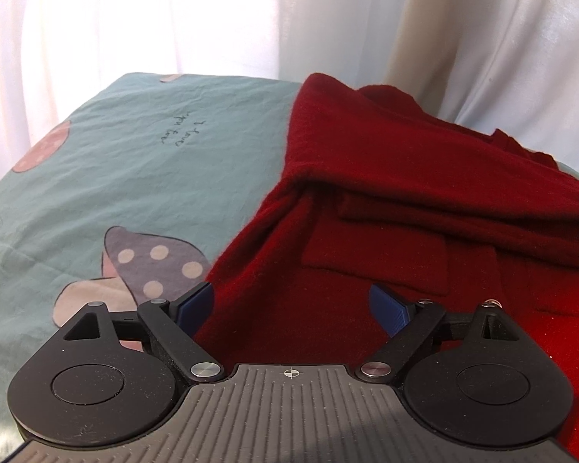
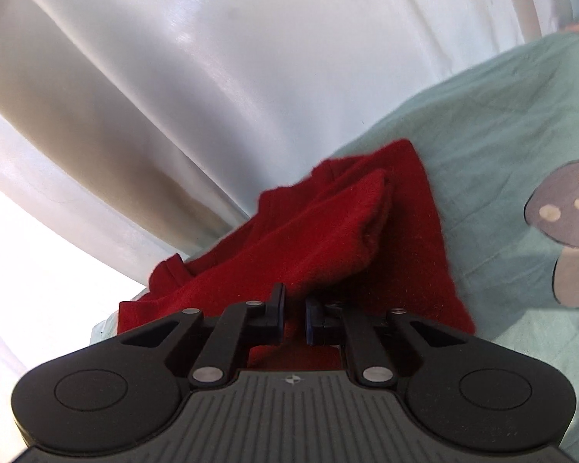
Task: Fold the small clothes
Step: 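Smooth the folded cardigan side with the right gripper while the left tool hovers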
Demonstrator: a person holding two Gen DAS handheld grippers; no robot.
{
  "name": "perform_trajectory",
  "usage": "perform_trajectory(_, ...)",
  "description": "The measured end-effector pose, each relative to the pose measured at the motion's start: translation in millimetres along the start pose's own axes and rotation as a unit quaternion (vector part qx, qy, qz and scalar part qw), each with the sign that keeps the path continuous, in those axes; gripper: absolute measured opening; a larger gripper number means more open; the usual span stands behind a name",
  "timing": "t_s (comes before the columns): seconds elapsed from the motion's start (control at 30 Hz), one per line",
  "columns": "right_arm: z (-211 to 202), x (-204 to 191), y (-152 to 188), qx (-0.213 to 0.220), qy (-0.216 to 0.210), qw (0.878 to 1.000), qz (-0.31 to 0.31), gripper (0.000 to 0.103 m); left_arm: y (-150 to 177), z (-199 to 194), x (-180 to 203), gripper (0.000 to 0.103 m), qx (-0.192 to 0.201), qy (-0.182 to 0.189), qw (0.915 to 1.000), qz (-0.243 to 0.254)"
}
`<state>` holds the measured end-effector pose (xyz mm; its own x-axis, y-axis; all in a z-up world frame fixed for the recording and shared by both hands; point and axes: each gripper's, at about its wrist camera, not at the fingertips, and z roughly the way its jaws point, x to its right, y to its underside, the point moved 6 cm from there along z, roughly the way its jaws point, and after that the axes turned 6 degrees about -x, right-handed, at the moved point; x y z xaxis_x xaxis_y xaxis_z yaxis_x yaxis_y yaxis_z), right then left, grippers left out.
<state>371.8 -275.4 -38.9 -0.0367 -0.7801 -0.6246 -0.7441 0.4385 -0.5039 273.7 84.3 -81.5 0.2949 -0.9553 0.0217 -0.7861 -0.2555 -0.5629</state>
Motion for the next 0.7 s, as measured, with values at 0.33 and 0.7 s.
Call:
perform_trajectory(0.33,-14,7,18,-0.016,0.087,0.993,-0.075,0.020,30,-36,-53,0.094,-0.012,-0.026,0.9986,-0.045)
perform_trajectory(0.7,-139,2,123,-0.051,0.061,0.989,-0.126,0.061,84,-68,-107,0.094,-0.035,-0.018,0.9950,-0.092)
